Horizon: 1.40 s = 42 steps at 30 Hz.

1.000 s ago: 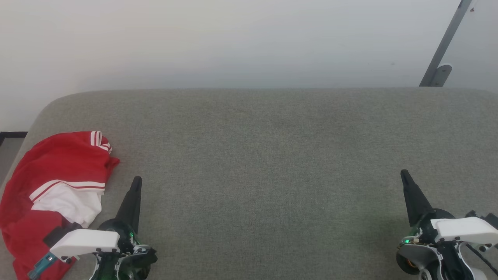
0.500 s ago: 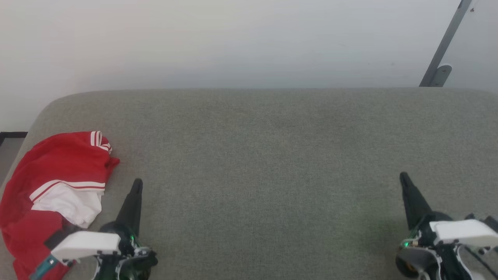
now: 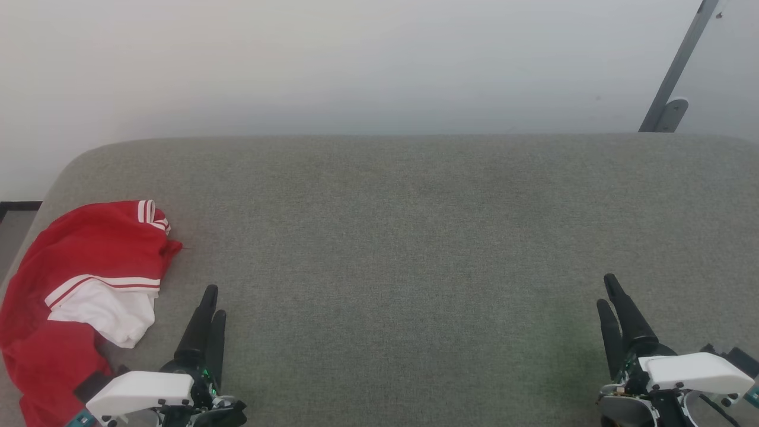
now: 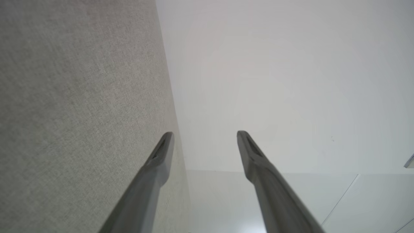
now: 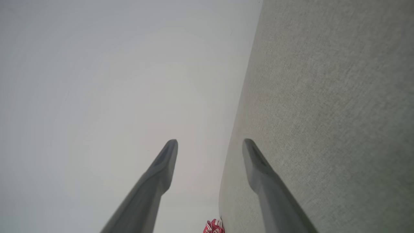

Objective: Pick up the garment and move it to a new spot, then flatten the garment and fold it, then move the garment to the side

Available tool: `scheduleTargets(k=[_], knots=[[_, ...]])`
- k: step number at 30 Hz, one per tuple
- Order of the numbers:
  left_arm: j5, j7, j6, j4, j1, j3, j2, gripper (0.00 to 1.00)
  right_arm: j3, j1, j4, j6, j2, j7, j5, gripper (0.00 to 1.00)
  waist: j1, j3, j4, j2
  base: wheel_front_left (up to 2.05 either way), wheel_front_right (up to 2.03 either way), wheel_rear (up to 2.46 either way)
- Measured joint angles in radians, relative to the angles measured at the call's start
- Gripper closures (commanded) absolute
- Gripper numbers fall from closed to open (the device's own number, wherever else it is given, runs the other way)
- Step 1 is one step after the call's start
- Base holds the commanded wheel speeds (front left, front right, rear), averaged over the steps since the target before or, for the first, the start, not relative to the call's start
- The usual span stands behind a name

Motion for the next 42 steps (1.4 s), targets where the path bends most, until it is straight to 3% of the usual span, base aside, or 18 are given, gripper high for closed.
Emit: scheduleTargets(k=[6,23,33,42], knots=[[0.077,-0.034,0.033,-0.026,0.005,-0.017,0.016,0.00,0.025,-0.003,-0.002,0.000,-0.021,-0.032,-0.088,0.00,0.0000,-0.002,-0.001,0.0000,0.00,0.00,0.00],[0.438,-0.098,0.118,-0.059,0.024,-0.065,0.086,0.00,0.052,-0.022,0.018,0.000,-0.056,-0.065,-0.394,0.00,0.0000,-0.012,0.000,0.0000,0.00,0.00,0.00],[0.615,-0.136,0.138,-0.068,0.028,-0.085,0.129,0.00,0.049,-0.028,0.007,0.000,-0.070,-0.065,-0.540,0.00,0.0000,-0.017,0.000,0.0000,0.00,0.00,0.00],[0.711,-0.160,0.138,-0.086,0.042,-0.082,0.144,0.00,0.044,-0.027,-0.012,0.000,-0.080,-0.071,-0.628,0.00,0.0000,-0.019,-0.001,0.0000,0.00,0.00,0.00]])
